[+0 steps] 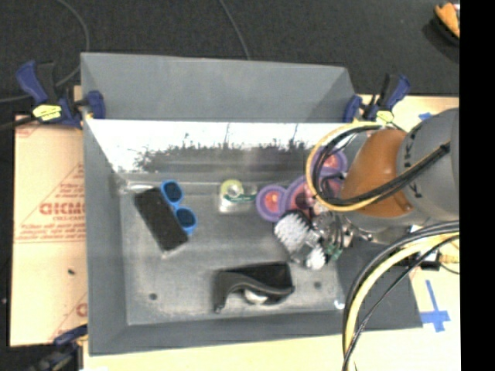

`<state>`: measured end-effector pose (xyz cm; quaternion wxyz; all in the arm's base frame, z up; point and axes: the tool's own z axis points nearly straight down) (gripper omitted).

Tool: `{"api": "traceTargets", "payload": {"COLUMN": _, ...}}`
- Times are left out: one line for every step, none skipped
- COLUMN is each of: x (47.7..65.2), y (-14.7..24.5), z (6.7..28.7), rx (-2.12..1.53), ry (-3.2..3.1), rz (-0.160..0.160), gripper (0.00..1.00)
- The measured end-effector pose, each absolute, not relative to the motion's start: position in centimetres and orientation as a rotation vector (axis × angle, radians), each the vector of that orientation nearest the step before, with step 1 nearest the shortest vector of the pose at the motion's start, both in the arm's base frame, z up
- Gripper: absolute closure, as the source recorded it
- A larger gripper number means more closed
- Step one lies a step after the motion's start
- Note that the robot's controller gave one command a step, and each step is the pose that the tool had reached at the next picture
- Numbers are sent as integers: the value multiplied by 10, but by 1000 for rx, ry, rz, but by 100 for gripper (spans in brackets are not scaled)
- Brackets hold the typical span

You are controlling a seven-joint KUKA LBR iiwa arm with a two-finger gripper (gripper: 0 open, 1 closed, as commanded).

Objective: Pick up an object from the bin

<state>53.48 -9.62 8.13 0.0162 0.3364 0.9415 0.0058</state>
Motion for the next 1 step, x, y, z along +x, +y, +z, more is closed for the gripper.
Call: {"api": "traceTargets", "payload": {"x": 533, "y": -95, "z": 91, "rx": 1046, "ry": 2937, "rz": 19, "gripper": 100}}
